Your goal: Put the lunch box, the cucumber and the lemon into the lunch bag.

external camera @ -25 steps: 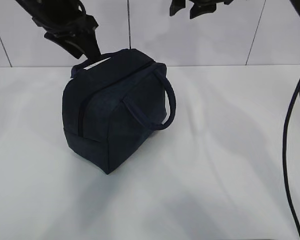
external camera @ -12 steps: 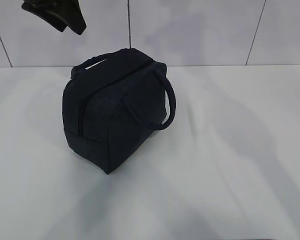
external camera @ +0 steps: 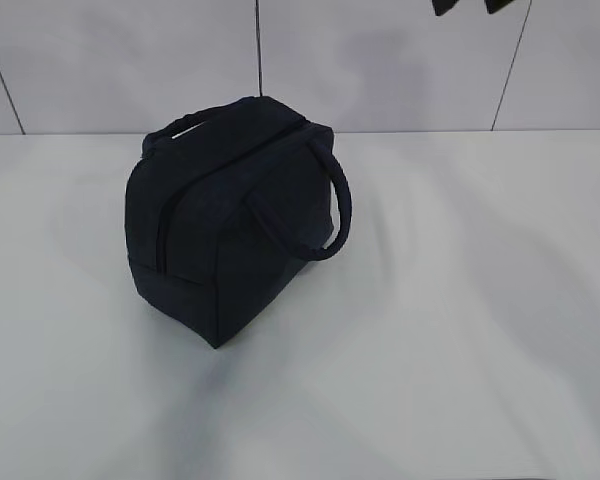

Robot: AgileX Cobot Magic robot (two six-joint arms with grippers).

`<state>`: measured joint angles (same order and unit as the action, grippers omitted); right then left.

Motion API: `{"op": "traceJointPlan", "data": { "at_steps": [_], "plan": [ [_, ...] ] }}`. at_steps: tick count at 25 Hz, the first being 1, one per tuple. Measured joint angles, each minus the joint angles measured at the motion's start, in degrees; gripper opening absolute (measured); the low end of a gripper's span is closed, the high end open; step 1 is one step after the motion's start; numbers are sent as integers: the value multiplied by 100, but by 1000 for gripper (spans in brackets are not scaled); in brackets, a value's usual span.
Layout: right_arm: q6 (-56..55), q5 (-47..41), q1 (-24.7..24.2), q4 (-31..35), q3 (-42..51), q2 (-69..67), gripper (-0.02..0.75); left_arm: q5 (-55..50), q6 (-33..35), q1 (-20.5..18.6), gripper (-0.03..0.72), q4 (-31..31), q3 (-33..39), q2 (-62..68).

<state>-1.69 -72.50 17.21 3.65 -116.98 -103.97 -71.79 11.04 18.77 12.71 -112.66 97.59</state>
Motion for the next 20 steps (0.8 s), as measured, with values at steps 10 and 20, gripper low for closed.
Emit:
{"op": "traceJointPlan", "data": {
  "at_steps": [10, 20],
  "plan": [
    [313, 10, 0, -45, 2111, 1900, 421, -21, -9, 0, 317, -101, 1728, -1422],
    [385, 10, 0, 255, 3756, 3667, 421, -34, -9, 0, 317, -101, 2823, -2804]
  ]
}}
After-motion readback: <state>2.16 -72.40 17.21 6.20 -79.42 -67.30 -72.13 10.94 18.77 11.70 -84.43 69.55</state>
